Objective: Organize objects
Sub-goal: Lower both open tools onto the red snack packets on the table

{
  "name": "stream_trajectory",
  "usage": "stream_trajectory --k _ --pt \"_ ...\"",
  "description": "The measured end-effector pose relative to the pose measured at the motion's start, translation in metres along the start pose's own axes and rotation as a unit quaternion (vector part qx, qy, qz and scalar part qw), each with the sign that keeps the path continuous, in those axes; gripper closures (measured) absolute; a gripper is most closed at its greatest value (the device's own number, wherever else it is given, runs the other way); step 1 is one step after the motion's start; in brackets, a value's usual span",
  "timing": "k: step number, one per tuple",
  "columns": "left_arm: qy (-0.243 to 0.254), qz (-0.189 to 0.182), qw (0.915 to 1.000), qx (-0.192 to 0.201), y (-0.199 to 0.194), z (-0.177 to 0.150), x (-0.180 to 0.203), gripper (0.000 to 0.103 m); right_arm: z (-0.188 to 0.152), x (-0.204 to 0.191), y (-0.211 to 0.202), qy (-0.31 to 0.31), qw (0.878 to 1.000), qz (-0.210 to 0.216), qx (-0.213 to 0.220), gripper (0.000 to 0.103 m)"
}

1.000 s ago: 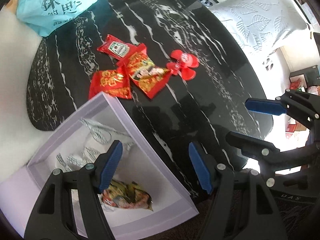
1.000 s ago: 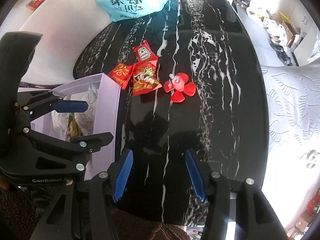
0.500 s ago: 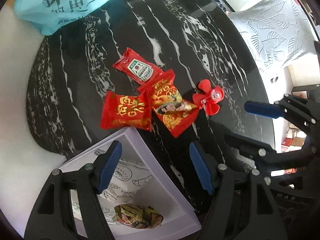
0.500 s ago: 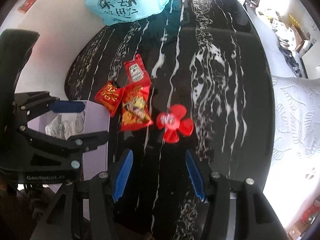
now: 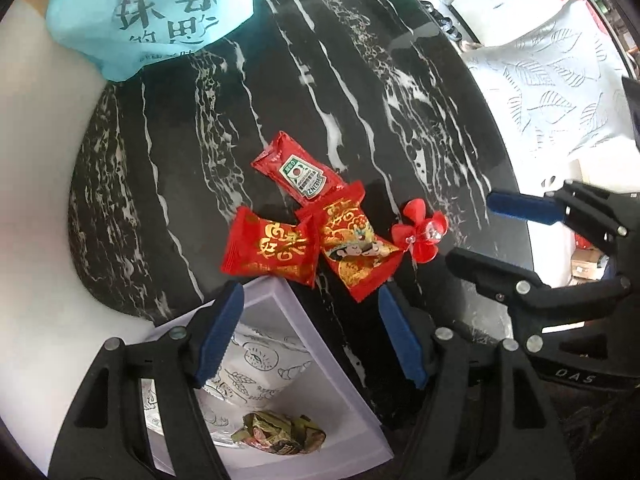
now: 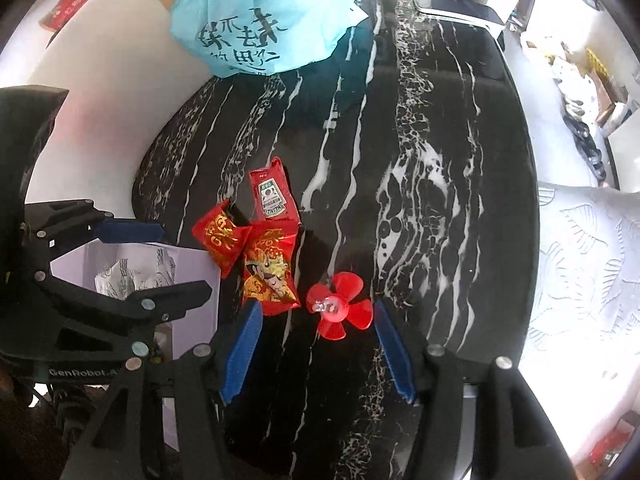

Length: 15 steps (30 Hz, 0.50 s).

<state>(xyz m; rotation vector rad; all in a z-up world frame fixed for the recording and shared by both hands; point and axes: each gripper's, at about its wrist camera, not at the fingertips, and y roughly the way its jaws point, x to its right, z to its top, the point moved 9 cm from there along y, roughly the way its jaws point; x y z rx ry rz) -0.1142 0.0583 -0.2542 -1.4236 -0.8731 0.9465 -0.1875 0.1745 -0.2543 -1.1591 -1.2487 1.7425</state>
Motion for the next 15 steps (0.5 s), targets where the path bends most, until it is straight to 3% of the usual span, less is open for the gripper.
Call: stream_trajectory --k 15 --pt "-0.031 0.006 0.9992 0.026 -0.006 0.005 -0.007 0.034 -0.007 -0.002 -0.006 0.013 1.0 0.001 0.013 0.043"
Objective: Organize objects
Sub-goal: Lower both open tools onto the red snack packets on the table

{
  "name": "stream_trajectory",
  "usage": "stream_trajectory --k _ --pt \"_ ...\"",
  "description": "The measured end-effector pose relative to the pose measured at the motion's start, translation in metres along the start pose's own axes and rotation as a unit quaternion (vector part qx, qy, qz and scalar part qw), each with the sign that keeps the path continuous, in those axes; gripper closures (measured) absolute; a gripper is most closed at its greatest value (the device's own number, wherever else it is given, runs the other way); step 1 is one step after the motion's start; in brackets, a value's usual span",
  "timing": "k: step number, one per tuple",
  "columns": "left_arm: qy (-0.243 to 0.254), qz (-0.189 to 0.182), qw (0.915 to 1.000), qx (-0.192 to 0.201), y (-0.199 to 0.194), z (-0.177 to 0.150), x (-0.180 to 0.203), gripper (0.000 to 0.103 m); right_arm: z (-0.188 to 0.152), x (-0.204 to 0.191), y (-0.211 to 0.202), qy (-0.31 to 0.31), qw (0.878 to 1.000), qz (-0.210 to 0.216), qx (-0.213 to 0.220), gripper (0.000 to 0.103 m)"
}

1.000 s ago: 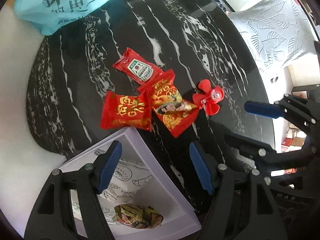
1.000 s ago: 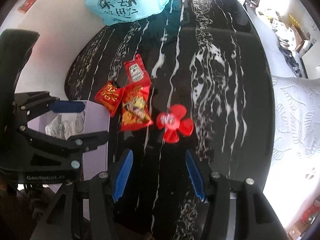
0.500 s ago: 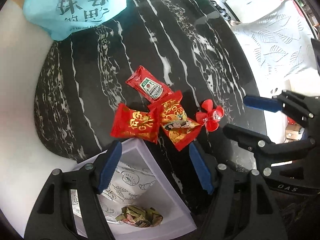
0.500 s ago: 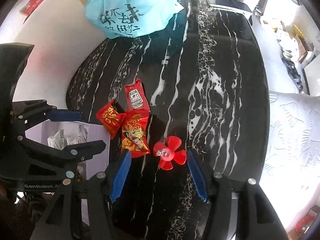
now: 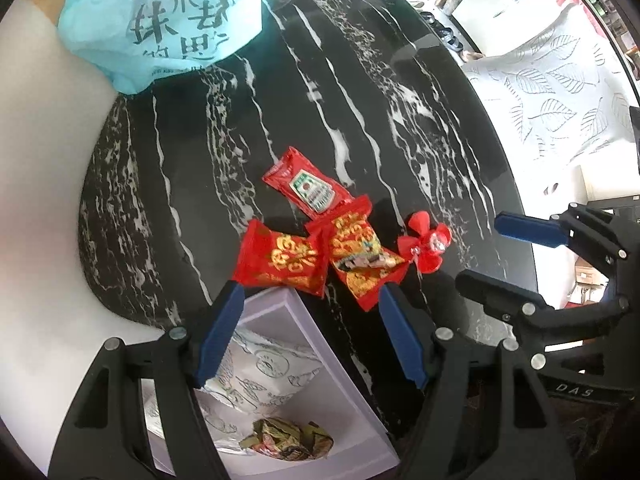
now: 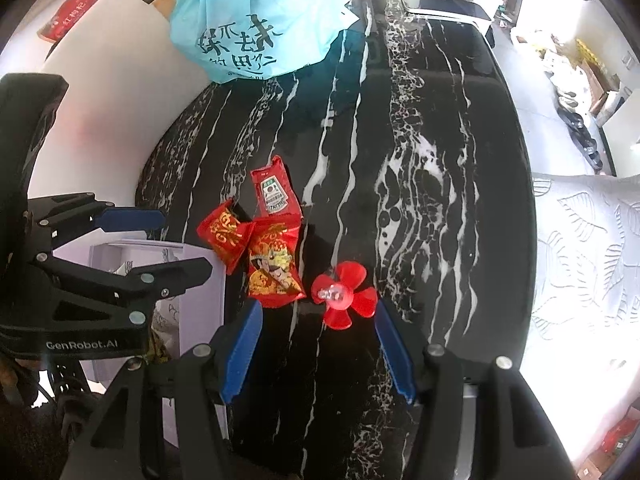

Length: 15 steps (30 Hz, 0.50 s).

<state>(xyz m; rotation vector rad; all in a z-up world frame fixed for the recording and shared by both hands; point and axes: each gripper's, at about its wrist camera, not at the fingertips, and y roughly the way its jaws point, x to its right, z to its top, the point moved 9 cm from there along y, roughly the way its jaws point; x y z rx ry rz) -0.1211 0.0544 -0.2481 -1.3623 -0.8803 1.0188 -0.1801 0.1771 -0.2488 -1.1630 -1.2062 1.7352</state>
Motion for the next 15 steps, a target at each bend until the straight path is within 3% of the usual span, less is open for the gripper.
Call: stream_trajectory --k 5,6,10,11,13,14,15 --pt "-0.001 -0.007 0.9999 -0.007 0.009 0.015 -0.003 0.033 0.013 0.0 0.007 -0.004 1.0 0.004 -0.002 0.042" --pt "-0.043 -0.008 0.999 -0.009 0.011 0.016 0.0 0.032 0.015 0.0 0.009 -0.005 1.0 0.004 -0.003 0.042" --pt "-0.042 -0.006 0.9985 -0.033 0.026 0.019 -0.005 0.032 0.027 0.002 0.022 -0.014 1.0 0.005 -0.013 0.042" --pt "-0.085 -0.003 0.9956 -0.038 0.029 0.02 -0.005 0.032 0.028 0.002 0.025 -0.016 1.0 0.004 -0.016 0.042" --pt "-0.084 -0.001 0.9951 -0.052 0.036 0.021 -0.008 0.032 0.032 0.002 0.032 -0.022 0.999 0.003 -0.022 0.042" --pt "-0.126 -0.001 0.9904 -0.057 0.039 0.022 -0.006 0.032 0.033 0.002 0.034 -0.024 0.999 0.006 -0.025 0.042" --pt "-0.125 -0.002 0.9903 -0.062 0.041 0.022 -0.007 0.031 0.032 0.001 0.036 -0.025 0.999 0.007 -0.028 0.042"
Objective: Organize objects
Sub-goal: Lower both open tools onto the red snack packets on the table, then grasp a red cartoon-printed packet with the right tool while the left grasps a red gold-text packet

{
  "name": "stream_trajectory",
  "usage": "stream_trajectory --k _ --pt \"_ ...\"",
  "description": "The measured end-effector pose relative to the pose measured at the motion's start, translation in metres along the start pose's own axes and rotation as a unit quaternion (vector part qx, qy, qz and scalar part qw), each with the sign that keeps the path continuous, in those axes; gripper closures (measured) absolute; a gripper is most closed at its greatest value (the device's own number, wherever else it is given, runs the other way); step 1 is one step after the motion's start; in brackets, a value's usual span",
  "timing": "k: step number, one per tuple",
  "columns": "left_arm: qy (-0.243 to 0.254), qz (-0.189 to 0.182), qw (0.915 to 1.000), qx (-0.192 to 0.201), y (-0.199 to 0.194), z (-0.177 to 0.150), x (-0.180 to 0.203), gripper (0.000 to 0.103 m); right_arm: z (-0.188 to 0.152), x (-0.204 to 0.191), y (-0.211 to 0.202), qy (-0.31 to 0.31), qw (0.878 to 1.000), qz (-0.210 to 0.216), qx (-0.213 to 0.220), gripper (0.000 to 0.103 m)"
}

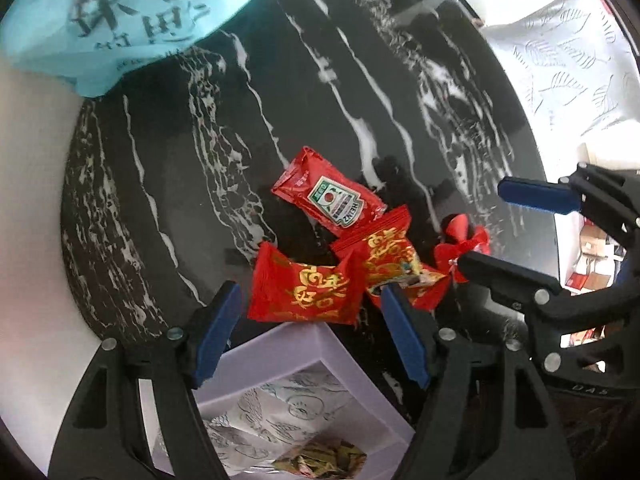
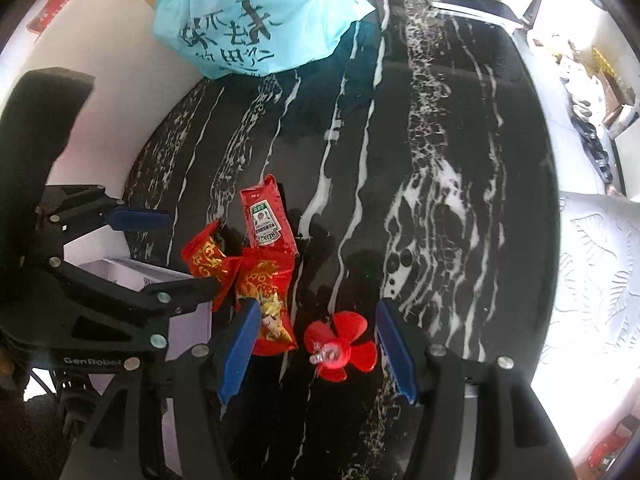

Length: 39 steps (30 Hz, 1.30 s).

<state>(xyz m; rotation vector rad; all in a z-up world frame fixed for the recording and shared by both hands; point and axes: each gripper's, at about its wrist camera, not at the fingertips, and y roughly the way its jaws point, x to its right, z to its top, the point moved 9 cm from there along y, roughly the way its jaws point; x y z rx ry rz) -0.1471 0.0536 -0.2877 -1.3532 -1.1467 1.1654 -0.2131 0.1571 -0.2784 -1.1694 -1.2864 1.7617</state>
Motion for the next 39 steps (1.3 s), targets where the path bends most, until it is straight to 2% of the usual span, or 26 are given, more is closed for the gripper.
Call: stream_trajectory --k 5,9,13,14,17,19,21,24,28,31,37,39 --pt "-0.009 0.029 0.9985 -0.044 0.021 0.001 -0.014 0.029 -0.003 -0.005 0.014 -0.005 1.0 0.019 -0.018 0.042" --pt "-0.027 0.008 0.998 -0.056 0.029 0.002 -0.018 0.028 -0.008 -0.012 0.021 -0.015 0.999 0.03 -0.03 0.042" --pt "-0.041 0.0 0.9977 -0.053 0.031 0.005 -0.02 0.028 -0.013 -0.021 0.029 -0.028 0.998 0.039 -0.041 0.042" --pt "-0.066 -0.003 0.9965 -0.051 0.031 0.006 -0.021 0.028 -0.014 -0.023 0.031 -0.031 0.998 0.038 -0.042 0.042" --pt "-0.085 -0.011 0.9956 -0.04 0.03 0.011 -0.03 0.03 -0.016 -0.027 0.037 -0.038 0.997 0.046 -0.046 0.042" --pt "-0.093 -0.008 0.9953 -0.024 0.026 0.018 -0.039 0.038 -0.017 -0.028 0.042 -0.039 0.997 0.041 -0.048 0.042" --pt "-0.098 0.005 0.9951 -0.009 0.021 0.025 -0.048 0.041 -0.016 -0.026 0.044 -0.042 0.998 0.032 -0.047 0.042" --pt "-0.109 0.014 0.9939 -0.006 0.018 0.035 -0.061 0.041 -0.012 -0.02 0.047 -0.036 0.998 0.015 -0.042 0.048" --pt "-0.125 0.01 0.9921 0.002 0.012 0.05 -0.075 0.041 -0.005 -0.012 0.046 -0.011 0.999 0.036 -0.031 0.059" --pt "-0.134 0.0 0.9909 0.005 0.005 0.056 -0.082 0.041 0.002 -0.006 0.041 -0.004 1.0 0.024 -0.013 0.059" --pt "-0.159 -0.018 0.9871 0.0 -0.008 0.057 -0.094 0.04 0.007 -0.006 0.037 0.0 0.999 0.035 -0.016 0.058" --pt "-0.158 -0.004 0.9874 -0.01 -0.012 0.054 -0.102 0.035 0.008 -0.011 0.038 -0.011 0.999 0.035 -0.021 0.055"
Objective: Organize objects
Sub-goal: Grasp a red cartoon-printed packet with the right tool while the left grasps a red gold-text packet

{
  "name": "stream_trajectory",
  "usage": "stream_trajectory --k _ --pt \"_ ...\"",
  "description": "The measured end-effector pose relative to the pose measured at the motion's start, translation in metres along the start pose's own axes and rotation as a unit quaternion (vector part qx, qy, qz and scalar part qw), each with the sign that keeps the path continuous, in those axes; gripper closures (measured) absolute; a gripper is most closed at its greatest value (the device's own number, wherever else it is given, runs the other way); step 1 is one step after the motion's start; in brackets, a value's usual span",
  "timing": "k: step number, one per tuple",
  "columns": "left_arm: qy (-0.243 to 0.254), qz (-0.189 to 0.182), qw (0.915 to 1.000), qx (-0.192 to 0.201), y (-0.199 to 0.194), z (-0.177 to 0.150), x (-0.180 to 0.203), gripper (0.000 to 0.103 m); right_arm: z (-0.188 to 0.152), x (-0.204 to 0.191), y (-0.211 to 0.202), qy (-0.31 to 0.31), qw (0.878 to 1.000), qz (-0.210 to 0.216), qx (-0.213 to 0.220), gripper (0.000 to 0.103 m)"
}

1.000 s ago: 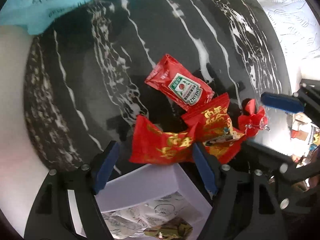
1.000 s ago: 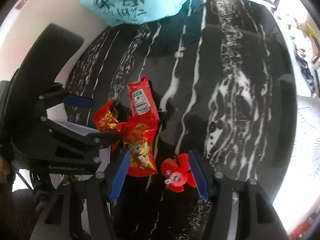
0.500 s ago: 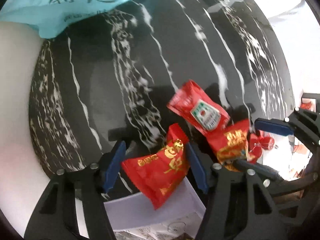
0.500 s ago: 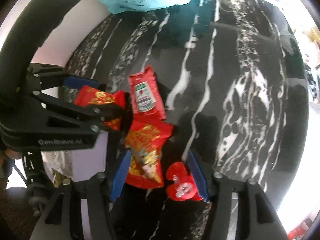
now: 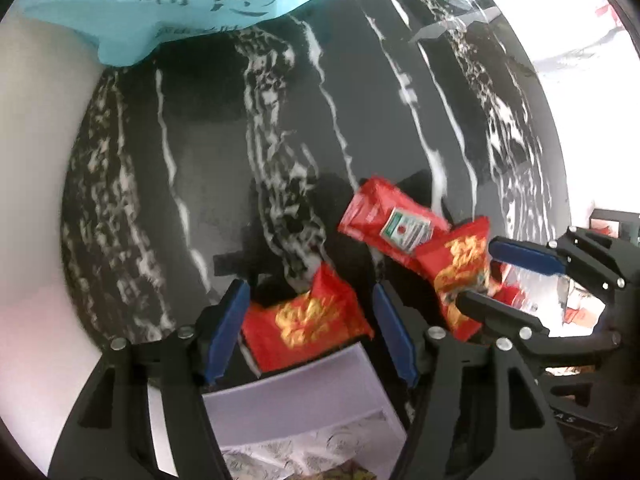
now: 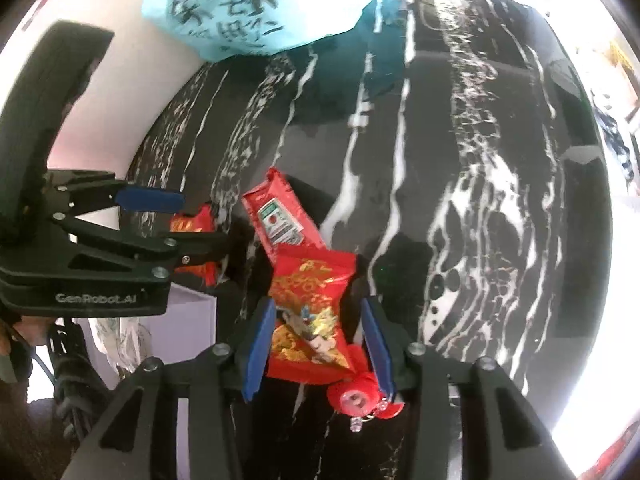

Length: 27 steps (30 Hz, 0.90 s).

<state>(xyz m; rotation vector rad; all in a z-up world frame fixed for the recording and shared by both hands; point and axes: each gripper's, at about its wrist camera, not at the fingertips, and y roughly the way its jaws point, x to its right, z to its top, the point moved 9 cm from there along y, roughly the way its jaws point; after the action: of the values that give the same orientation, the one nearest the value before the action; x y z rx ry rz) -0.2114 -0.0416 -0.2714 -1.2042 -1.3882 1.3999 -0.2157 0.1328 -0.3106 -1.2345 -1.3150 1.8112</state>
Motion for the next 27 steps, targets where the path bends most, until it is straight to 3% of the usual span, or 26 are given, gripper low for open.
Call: stream_trajectory --k 4,7,14,17,19,21,23,24,25,27 --pt "-0.006 0.026 0.9996 -0.009 -0.006 0.001 -0.018 0.03 -0.004 -0.011 0.007 -0.021 1.0 -0.009 -0.011 0.051" --pt "-0.019 0.025 0.9994 -0.017 -0.004 0.005 -0.029 0.023 -0.004 -0.016 0.014 -0.026 0.999 -0.015 -0.014 0.05" --pt "-0.032 0.012 0.9975 -0.061 0.01 0.018 -0.049 0.022 -0.007 -0.014 0.014 -0.04 0.998 -0.036 -0.014 0.049" --pt "-0.033 0.019 0.9983 -0.043 0.004 0.033 -0.059 0.021 -0.006 -0.015 0.015 -0.046 0.998 -0.042 -0.009 0.049" --pt "-0.034 0.016 0.9991 -0.021 -0.003 0.044 -0.066 0.028 -0.006 -0.016 0.015 -0.05 0.998 -0.042 -0.007 0.052" --pt "-0.025 0.024 0.9994 -0.004 -0.01 0.054 -0.071 0.04 -0.006 -0.015 0.015 -0.051 0.998 -0.04 -0.005 0.065" --pt "-0.002 0.028 0.9996 -0.001 -0.014 0.063 -0.072 0.044 -0.006 -0.015 0.015 -0.05 0.998 -0.034 -0.005 0.067" --pt "-0.001 0.03 0.9995 -0.001 -0.016 0.067 -0.074 0.047 -0.006 -0.014 0.014 -0.049 0.998 -0.031 -0.006 0.077" --pt "0.0 0.032 0.9995 0.0 -0.02 0.073 -0.076 0.052 -0.006 -0.015 0.013 -0.047 0.999 -0.022 -0.006 0.077" --pt "0.0 0.029 0.9996 0.007 -0.029 0.083 -0.081 0.052 -0.007 -0.012 0.009 -0.046 0.999 -0.021 -0.005 0.077"
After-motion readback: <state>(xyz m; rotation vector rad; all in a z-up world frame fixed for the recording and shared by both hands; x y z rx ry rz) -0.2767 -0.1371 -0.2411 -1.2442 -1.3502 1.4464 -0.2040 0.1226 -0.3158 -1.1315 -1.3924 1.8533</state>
